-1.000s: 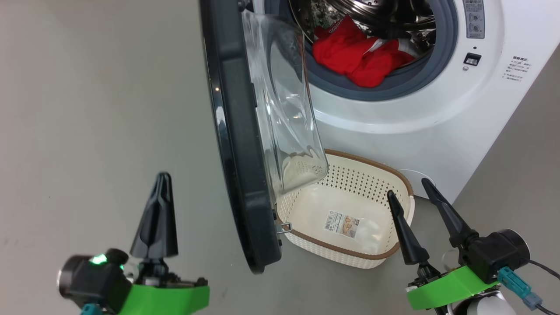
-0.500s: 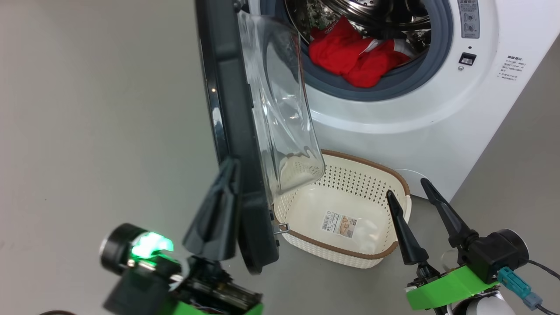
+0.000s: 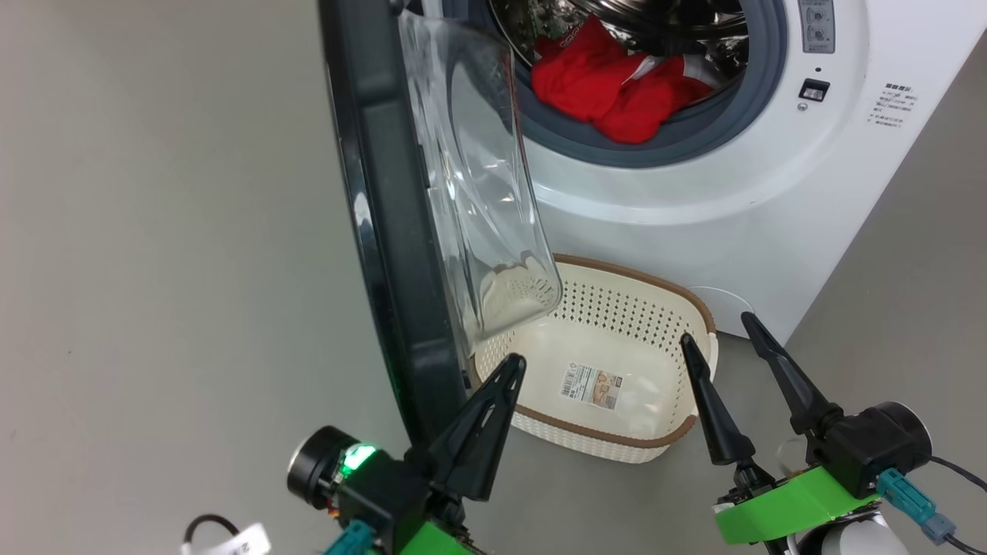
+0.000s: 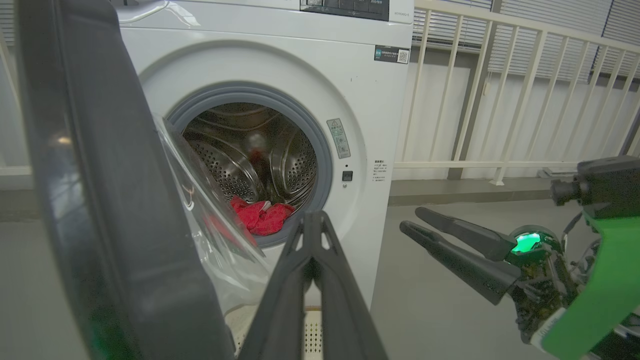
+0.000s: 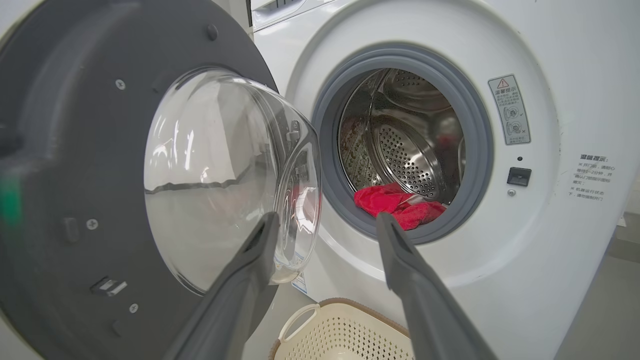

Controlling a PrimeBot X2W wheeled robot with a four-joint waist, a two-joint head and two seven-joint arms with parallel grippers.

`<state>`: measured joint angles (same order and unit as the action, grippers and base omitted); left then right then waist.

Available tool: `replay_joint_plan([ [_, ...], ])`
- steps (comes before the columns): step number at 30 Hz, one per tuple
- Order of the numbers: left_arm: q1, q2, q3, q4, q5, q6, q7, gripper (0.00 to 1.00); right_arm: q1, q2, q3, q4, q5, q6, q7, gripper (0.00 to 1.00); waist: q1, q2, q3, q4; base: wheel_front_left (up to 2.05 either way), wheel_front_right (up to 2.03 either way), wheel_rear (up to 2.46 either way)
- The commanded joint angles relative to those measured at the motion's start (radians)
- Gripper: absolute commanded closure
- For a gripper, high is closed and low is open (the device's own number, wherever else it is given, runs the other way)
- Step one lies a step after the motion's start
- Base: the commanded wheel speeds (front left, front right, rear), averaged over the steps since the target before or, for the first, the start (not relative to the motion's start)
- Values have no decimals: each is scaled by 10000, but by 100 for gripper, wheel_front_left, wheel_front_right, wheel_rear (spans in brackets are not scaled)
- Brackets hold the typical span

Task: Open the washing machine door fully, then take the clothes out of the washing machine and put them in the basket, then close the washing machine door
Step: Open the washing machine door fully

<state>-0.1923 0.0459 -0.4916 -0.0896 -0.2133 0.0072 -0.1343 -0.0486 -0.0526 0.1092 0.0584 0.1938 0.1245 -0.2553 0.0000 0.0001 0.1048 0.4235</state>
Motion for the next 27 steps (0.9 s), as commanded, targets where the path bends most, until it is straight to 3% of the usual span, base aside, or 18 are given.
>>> replay_joint_plan([
  [1, -425, 79, 286, -26, -52, -9, 65, 100, -401, 24, 239, -253, 96, 62, -64, 0, 0, -1, 29, -31, 0, 0, 0],
  [11, -606, 230, 658, 878, -38, 382, 40, 100, -398, 24, 242, -229, 111, 62, -64, 0, 0, -1, 104, -90, 0, 0, 0],
  [27, -65, 614, 1397, 987, -317, 1065, -16, 100, -297, 24, 233, -102, -47, 62, -65, 0, 0, -1, 71, 311, 0, 0, 0],
])
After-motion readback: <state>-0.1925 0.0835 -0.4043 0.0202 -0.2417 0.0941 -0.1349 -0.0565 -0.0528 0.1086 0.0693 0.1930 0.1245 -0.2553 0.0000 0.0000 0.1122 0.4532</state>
